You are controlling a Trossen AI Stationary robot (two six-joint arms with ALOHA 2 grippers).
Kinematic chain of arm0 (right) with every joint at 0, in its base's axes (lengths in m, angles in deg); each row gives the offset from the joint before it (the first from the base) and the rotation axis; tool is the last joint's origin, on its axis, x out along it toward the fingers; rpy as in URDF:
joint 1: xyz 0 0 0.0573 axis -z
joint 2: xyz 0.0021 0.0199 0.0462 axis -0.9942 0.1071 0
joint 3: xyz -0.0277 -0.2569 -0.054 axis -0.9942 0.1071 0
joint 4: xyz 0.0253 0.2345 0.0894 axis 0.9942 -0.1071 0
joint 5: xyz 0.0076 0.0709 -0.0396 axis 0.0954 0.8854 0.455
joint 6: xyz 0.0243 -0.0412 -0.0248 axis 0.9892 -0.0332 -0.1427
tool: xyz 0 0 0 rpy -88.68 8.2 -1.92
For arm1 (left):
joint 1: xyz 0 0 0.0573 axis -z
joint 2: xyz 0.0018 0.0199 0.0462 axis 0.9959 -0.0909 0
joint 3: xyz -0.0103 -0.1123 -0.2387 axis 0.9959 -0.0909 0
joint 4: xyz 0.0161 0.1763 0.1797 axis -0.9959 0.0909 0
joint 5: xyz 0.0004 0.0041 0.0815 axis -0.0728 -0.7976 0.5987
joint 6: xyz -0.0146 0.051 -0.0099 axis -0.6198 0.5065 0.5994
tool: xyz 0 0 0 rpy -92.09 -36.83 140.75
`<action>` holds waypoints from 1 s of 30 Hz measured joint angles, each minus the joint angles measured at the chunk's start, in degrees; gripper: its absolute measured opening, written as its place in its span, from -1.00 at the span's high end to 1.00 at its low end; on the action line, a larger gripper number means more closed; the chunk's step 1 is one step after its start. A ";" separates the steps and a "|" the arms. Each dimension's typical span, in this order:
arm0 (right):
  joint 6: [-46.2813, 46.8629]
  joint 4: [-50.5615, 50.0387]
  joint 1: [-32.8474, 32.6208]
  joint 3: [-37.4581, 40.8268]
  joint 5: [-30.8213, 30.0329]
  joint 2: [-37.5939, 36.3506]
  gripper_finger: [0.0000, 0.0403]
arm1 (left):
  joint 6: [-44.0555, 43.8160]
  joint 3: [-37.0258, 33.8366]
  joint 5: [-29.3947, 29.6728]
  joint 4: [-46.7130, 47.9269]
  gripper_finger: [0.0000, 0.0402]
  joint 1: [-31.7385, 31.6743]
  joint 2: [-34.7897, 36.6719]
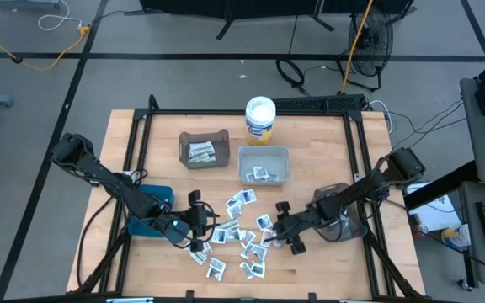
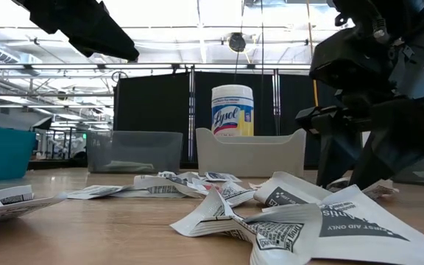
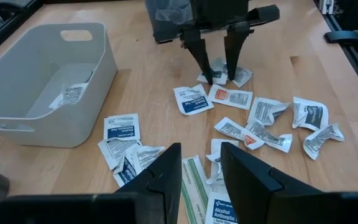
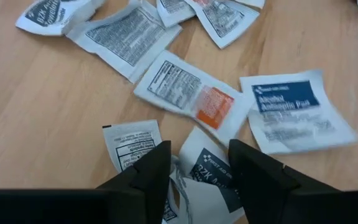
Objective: Pick & Place First Aid Supplies
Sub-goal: Put the gray towelette pack into the gray bin
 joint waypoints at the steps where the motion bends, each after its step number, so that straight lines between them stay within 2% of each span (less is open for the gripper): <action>1: -0.18 -0.17 0.00 0.04 -0.02 -0.30 0.27 | 0.00 0.00 0.01 0.00 0.41 0.00 0.00; 16: -2.72 -0.62 0.00 0.05 -0.03 -6.00 0.52 | -0.02 0.00 0.06 0.28 0.41 0.00 0.00; 30: -3.22 -0.96 0.00 0.02 -0.22 -7.02 0.53 | -0.04 0.00 0.06 0.28 0.41 0.00 0.00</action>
